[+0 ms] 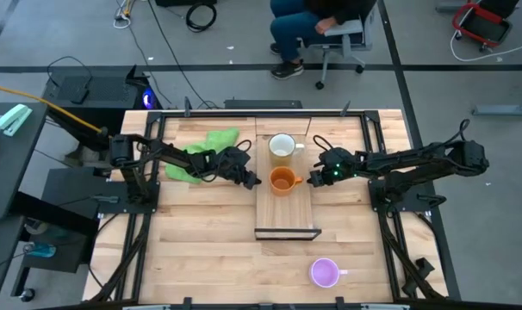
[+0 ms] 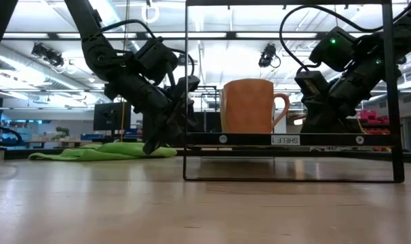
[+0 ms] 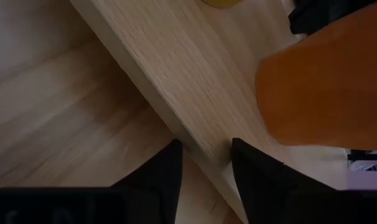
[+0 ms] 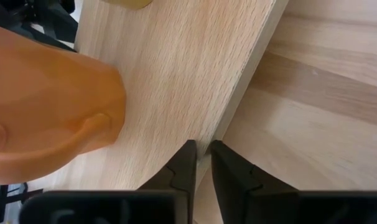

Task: Stack small to large cups/mugs on shelf
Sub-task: Adjust the shelf

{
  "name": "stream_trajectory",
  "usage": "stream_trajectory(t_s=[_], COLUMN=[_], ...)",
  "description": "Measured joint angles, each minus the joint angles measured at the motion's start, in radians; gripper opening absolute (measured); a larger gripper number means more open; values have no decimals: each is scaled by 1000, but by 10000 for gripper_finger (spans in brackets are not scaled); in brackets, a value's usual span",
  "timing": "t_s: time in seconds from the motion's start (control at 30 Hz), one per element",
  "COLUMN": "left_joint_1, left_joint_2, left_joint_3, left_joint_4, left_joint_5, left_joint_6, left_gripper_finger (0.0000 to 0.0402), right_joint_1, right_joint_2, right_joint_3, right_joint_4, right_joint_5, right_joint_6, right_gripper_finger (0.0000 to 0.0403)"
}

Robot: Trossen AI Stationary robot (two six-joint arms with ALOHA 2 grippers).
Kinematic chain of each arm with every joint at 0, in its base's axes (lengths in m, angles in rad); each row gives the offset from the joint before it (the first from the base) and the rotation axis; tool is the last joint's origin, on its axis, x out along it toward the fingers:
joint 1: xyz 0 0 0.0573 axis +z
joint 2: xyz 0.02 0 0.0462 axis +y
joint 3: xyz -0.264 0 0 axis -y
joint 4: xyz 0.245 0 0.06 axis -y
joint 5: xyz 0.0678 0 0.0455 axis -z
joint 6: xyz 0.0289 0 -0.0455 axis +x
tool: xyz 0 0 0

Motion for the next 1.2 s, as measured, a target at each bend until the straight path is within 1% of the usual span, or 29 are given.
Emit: stream_trajectory(t_s=[0.17, 0.7, 1.2], left_joint_1=[12, 19, 49], left_joint_2=[-3, -5, -39], left_joint_3=[2, 0, -3], left_joint_4=[-42, -45, -86], left_joint_5=[-16, -35, -19], left_joint_6=[18, 44, 66], left_gripper_finger=[151, 161, 162], right_joint_1=[0, -2, -3], right_joint_2=[0, -1, -8], right_joint_3=[0, 0, 0], right_joint_4=[-1, -11, -17], right_joint_5=[14, 38, 39], right_joint_6=[0, -8, -32], right_gripper_finger=[62, 99, 103])
